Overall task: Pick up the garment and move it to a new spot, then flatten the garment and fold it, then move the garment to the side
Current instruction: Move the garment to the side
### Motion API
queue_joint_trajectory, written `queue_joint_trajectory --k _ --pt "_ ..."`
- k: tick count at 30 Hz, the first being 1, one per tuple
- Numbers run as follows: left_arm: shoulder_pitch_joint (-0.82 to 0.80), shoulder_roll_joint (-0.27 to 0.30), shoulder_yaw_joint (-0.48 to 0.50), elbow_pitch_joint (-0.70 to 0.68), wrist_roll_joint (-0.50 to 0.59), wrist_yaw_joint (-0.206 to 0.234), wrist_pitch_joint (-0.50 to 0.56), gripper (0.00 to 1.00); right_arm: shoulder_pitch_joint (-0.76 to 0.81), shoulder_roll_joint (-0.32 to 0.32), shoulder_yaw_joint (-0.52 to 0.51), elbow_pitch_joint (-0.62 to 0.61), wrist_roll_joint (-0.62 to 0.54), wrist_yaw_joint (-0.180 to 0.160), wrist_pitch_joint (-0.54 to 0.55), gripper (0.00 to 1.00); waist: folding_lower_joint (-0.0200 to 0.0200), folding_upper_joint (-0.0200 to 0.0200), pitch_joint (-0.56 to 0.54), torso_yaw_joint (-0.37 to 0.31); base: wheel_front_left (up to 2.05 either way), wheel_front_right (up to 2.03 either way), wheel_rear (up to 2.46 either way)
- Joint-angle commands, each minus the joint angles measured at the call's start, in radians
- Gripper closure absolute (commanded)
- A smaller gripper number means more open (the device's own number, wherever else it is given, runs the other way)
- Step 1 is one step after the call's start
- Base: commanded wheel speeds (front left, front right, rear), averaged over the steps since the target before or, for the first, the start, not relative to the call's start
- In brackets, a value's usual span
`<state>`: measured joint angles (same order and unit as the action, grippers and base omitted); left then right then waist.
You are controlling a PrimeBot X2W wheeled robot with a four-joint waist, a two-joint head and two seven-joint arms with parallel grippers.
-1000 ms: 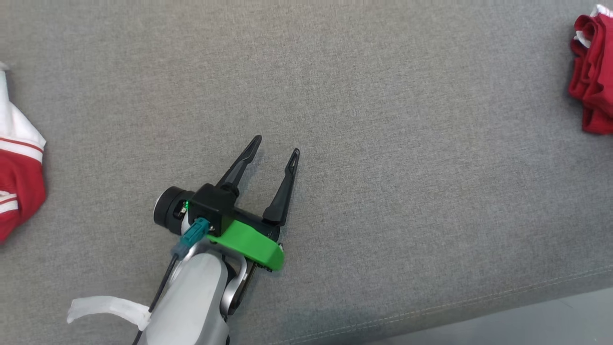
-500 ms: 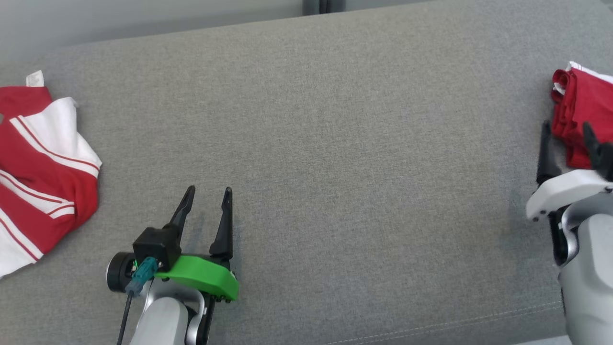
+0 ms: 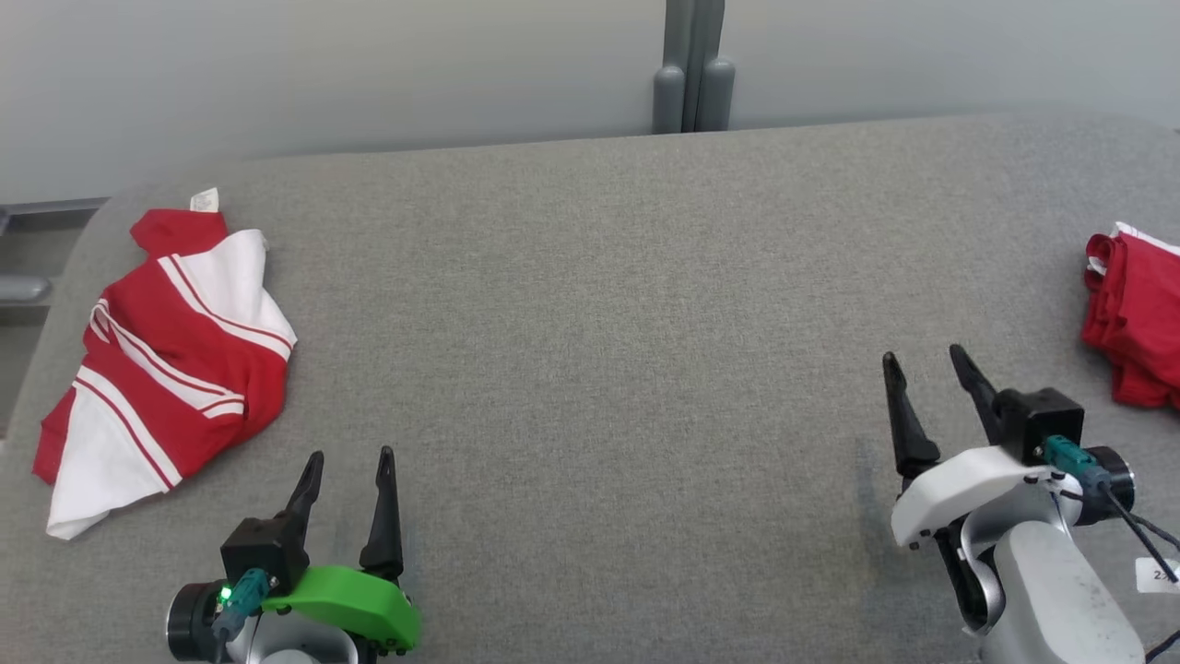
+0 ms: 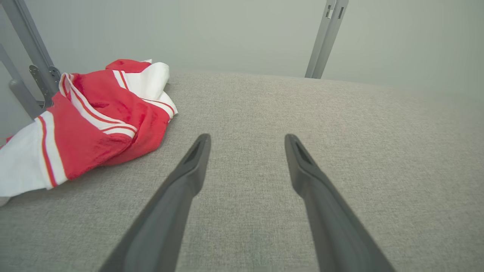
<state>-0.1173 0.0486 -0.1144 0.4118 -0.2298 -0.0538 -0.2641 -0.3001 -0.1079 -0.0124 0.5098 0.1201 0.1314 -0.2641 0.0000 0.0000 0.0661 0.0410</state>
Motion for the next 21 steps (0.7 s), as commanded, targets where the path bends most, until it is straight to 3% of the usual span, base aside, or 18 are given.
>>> queue_joint_trajectory --k 1,7,21 --pt "0.017 0.004 0.005 0.004 0.008 0.003 0.0 0.0 0.021 0.0 0.011 -0.007 0.001 -0.001 0.0 0.0 0.0 0.0 -0.04 0.026 0.0 0.0 0.0" --pt "0.034 0.004 0.021 0.013 0.018 0.011 0.0 0.0 0.051 0.007 0.06 -0.014 0.006 -0.001 0.0 0.0 0.0 0.0 -0.064 0.028 0.0 0.0 0.0" --pt "0.027 0.004 0.028 0.015 0.035 0.02 0.0 0.0 0.072 0.019 0.058 -0.011 0.018 -0.001 0.0 0.0 0.0 0.0 -0.072 0.03 0.0 0.0 0.0"
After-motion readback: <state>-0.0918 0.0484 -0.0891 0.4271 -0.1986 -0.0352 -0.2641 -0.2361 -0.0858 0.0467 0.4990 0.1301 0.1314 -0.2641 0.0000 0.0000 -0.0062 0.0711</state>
